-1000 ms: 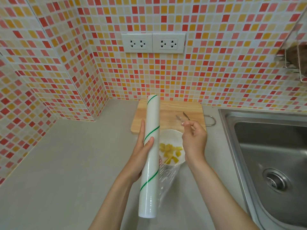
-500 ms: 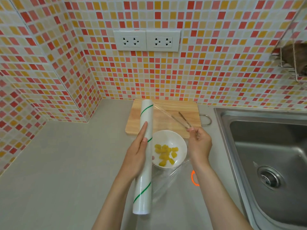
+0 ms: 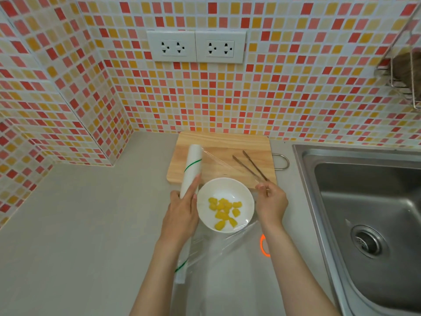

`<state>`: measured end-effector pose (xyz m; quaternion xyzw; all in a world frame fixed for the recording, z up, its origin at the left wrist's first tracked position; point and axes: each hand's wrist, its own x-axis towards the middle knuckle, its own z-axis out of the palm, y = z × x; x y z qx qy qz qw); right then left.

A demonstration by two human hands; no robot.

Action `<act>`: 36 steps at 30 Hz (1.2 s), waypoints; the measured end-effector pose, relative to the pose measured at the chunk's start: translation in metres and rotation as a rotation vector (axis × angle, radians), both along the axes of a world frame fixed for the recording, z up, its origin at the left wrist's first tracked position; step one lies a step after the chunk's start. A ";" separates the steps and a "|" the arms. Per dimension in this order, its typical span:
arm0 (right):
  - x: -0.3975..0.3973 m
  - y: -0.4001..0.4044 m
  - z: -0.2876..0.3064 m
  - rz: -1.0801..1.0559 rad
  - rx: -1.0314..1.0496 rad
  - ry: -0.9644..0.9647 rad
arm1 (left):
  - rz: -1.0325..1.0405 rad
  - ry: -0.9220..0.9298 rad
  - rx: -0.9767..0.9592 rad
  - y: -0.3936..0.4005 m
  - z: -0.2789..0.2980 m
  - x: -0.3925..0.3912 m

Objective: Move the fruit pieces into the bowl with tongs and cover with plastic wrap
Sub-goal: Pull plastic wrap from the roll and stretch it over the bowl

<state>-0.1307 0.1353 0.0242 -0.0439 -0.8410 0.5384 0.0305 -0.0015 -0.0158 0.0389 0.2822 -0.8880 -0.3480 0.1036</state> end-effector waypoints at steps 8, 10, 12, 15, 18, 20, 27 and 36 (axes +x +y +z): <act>-0.005 0.001 -0.015 0.013 -0.004 -0.104 | -0.018 -0.112 0.015 -0.010 -0.018 0.003; -0.005 0.001 -0.018 0.010 -0.031 -0.144 | -0.009 -0.131 -0.015 -0.010 -0.023 0.004; -0.006 0.000 -0.020 0.002 -0.090 -0.208 | 0.000 -0.124 -0.007 -0.008 -0.026 0.006; -0.006 -0.002 -0.023 -0.003 -0.231 -0.345 | 0.007 -0.095 -0.002 -0.006 -0.031 0.007; -0.002 -0.002 -0.023 -0.011 -0.432 -0.495 | 0.017 -0.063 0.001 -0.002 -0.034 0.008; 0.001 -0.002 -0.022 -0.010 -0.525 -0.503 | 0.012 -0.051 0.000 0.001 -0.035 0.009; 0.005 -0.004 -0.022 0.079 -0.595 -0.495 | 0.018 -0.055 0.045 0.001 -0.032 0.008; 0.006 -0.002 -0.026 0.185 -0.562 -0.459 | 0.046 -0.079 0.041 0.004 -0.034 0.008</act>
